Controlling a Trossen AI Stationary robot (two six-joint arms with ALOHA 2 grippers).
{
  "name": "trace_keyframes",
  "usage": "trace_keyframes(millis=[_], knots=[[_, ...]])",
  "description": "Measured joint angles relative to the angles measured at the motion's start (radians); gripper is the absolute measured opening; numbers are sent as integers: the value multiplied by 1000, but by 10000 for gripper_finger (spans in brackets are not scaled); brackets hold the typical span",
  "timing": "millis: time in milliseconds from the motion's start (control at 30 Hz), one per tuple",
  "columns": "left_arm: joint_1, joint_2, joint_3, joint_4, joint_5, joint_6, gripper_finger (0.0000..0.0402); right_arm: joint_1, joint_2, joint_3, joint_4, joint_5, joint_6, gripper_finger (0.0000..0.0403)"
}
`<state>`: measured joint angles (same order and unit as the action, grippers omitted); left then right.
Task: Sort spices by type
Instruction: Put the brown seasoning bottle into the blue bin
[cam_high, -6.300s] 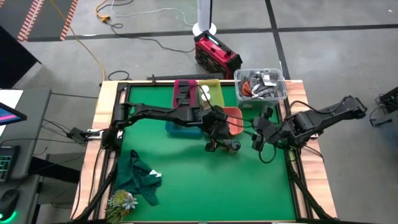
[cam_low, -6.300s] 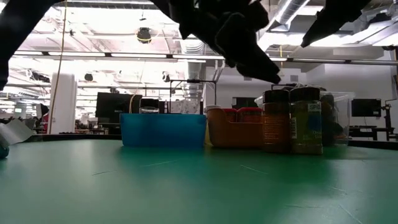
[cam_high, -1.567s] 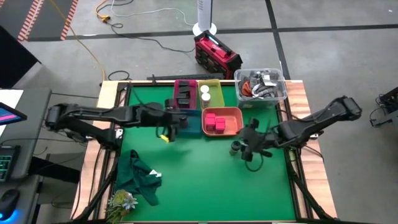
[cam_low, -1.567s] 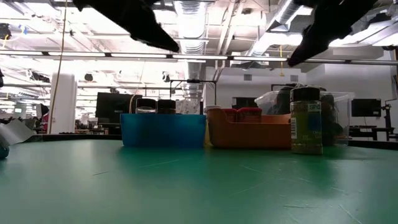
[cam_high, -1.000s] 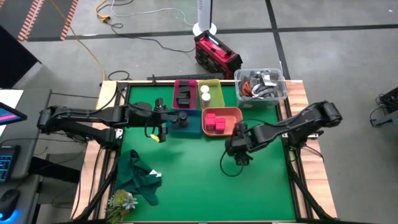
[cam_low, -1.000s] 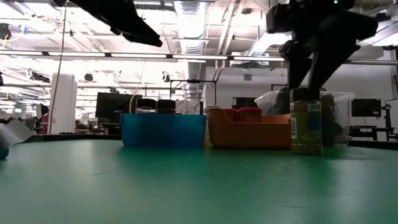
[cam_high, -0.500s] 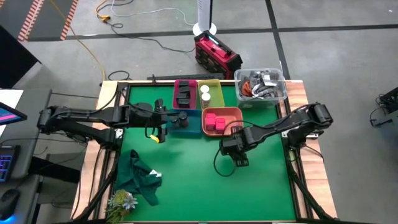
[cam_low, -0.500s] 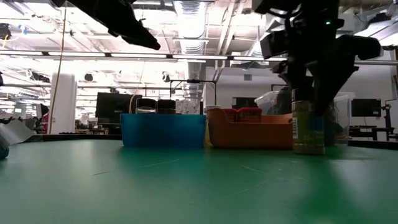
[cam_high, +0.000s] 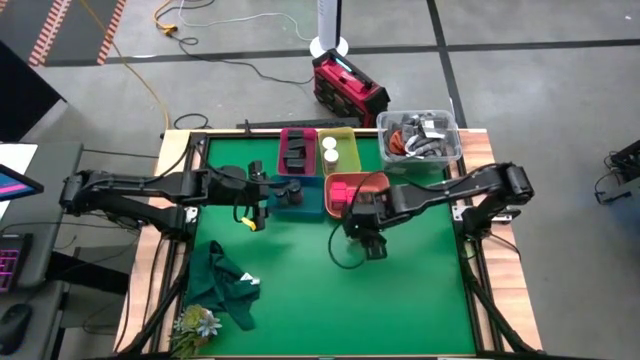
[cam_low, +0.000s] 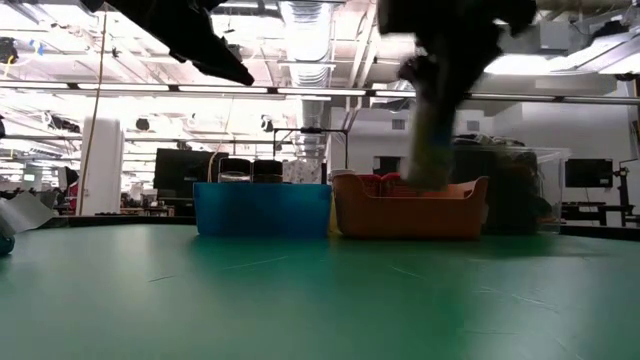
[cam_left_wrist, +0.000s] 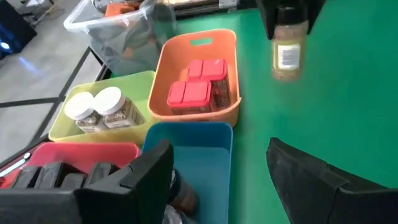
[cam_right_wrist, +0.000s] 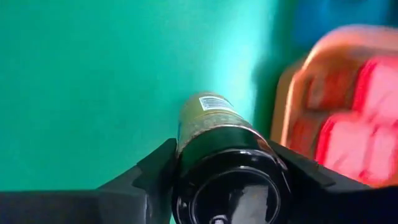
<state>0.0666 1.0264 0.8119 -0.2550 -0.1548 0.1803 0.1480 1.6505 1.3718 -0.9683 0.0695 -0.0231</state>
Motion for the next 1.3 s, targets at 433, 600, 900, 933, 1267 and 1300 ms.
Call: trace_keyframes(millis=[433,600,900,933,1267,1300], knots=[[-7,-155,-226,185,-34,-113,245,-151,54,164,194,38,-162,239],[-41,-281,-284,188,-127,-131,245,-203,182,282,154,35,-248,239],[-59,-368,-310,132,-195,-195,245,-275,420,557,-5,8,-364,240],[-59,-367,-310,128,-195,-204,245,-283,443,580,-19,8,-375,240],[-83,-376,-310,109,-198,-234,245,-340,579,696,-100,-30,-392,242],[-85,-377,-310,111,-199,-234,245,-343,582,696,-104,-31,-393,244]])
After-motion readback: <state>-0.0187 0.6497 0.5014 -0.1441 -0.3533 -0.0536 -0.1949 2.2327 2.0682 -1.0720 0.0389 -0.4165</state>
